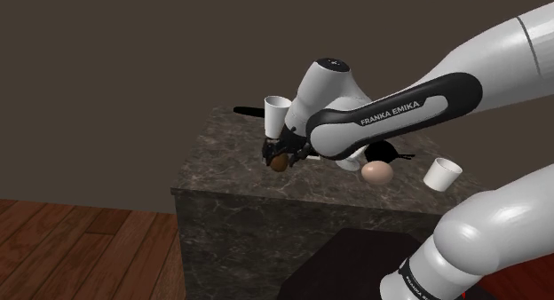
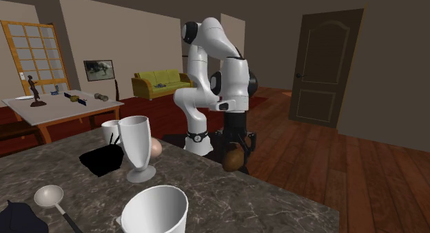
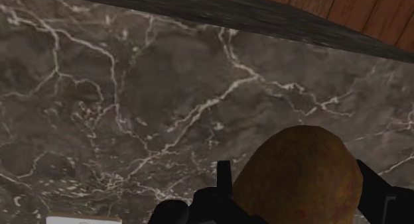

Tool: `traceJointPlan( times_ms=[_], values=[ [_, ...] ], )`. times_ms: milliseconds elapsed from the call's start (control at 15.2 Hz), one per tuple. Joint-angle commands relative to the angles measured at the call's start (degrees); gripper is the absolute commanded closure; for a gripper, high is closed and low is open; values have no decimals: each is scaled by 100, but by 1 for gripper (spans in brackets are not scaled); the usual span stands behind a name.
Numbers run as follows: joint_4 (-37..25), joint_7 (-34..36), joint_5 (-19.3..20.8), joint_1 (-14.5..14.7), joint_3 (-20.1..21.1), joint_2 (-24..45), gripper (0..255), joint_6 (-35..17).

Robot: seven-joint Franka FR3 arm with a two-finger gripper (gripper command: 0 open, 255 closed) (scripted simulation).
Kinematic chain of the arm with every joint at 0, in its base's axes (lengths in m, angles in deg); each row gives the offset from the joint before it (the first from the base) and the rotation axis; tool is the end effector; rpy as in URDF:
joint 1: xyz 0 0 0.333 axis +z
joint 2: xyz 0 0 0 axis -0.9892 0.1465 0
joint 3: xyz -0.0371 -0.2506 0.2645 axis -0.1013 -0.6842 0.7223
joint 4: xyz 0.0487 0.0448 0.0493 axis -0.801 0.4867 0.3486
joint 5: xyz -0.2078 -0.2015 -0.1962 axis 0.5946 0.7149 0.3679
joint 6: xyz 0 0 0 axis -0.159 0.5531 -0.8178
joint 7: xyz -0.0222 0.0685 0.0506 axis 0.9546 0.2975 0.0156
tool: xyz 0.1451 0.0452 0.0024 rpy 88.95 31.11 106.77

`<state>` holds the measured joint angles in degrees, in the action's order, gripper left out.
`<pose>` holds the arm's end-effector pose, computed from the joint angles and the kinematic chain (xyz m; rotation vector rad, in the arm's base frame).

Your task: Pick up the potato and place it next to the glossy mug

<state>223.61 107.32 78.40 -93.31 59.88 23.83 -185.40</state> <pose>0.3779 0.1260 0.4119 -2.9941 0.7315 -0.4356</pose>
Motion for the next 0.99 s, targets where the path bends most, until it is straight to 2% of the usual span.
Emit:
traceJointPlan(
  times_ms=[0,924],
  values=[
    [-94,-68,-52,35,-65,-114,255,207],
    [-758,-303,-201,162,-369,-704,255,1443]
  ],
)
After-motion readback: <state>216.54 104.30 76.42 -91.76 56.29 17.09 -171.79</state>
